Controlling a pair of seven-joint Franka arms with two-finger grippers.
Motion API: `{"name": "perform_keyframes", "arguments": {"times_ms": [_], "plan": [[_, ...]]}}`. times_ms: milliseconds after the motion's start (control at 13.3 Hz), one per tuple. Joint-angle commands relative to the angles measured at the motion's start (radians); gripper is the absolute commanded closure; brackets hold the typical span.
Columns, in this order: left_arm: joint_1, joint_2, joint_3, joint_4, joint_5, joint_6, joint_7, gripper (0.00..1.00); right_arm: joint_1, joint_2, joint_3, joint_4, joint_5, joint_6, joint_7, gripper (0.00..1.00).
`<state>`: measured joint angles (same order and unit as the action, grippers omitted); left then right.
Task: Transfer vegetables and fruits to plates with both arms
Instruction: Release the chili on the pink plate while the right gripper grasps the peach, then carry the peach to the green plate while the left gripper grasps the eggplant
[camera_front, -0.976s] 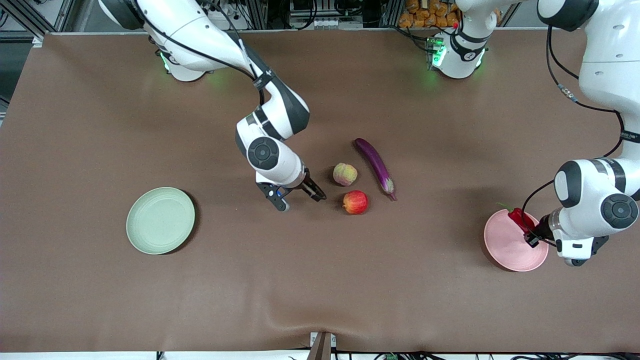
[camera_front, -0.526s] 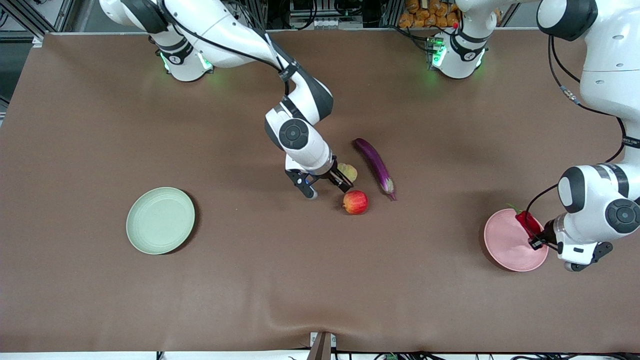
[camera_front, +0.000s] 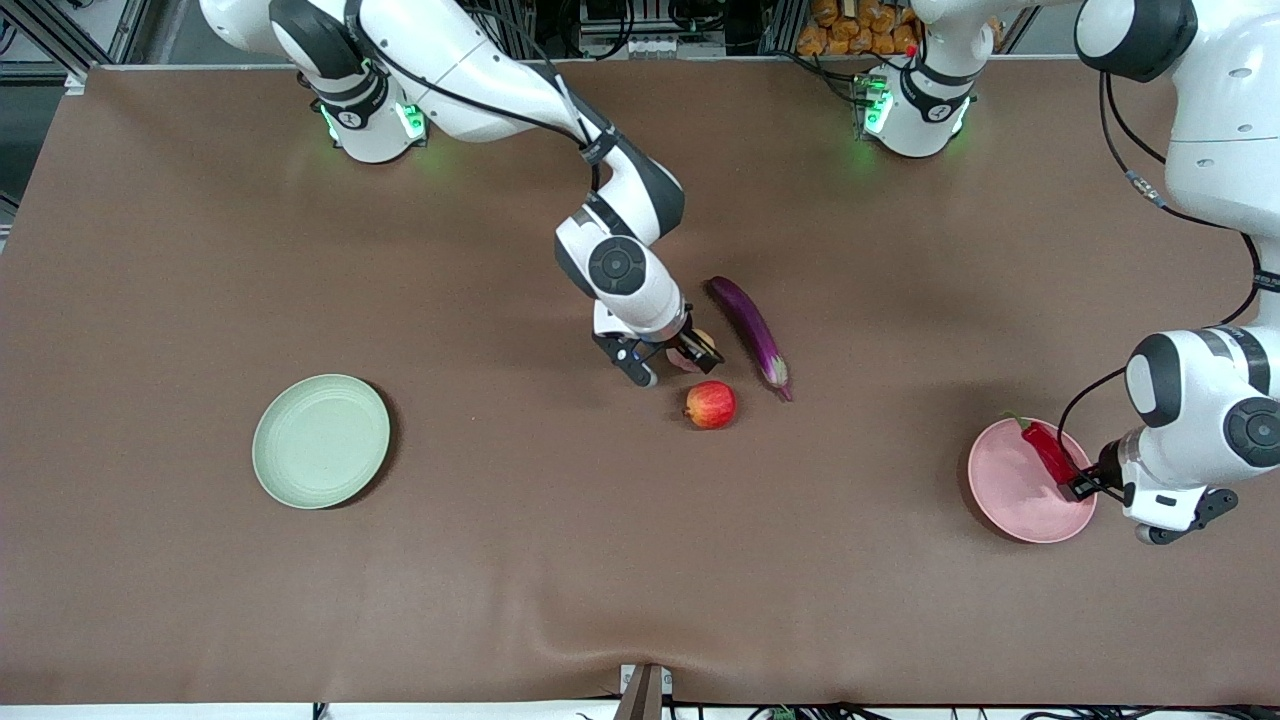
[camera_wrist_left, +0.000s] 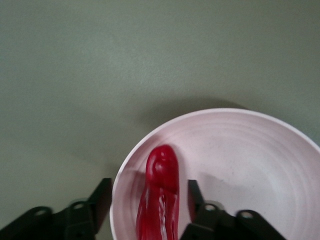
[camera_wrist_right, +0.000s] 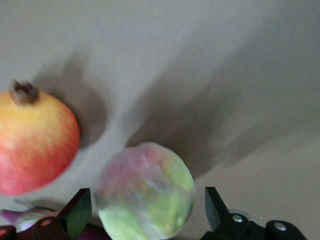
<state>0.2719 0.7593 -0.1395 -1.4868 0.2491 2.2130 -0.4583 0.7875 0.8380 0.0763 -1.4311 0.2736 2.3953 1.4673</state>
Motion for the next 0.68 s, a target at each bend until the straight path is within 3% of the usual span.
{"name": "perform_keyframes", "arguments": {"times_ms": [0,75,150,451,601], "plan": [[-0.011,-0.092,-0.044,-0.006,-0.097,-0.165,-0.025,0.0,0.01,0.015,-0.012,0.032,0.009,-0.015,0.016,0.5],[-0.016,-0.129,-0.069,-0.016,-0.105,-0.235,-0.089,0.0,0.0,0.012,-0.012,0.038,0.007,-0.018,0.004,0.98],[-0.019,-0.149,-0.116,-0.026,-0.103,-0.29,-0.147,0.0,-0.022,0.01,-0.01,0.052,0.013,-0.04,0.002,1.0],[-0.014,-0.268,-0.285,-0.173,-0.108,-0.315,-0.226,0.0,-0.138,-0.022,-0.012,0.19,0.013,-0.4,-0.027,1.0],[-0.014,-0.29,-0.397,-0.24,-0.108,-0.305,-0.392,0.0,-0.246,-0.063,-0.009,0.19,0.01,-0.528,-0.198,1.0]]}}
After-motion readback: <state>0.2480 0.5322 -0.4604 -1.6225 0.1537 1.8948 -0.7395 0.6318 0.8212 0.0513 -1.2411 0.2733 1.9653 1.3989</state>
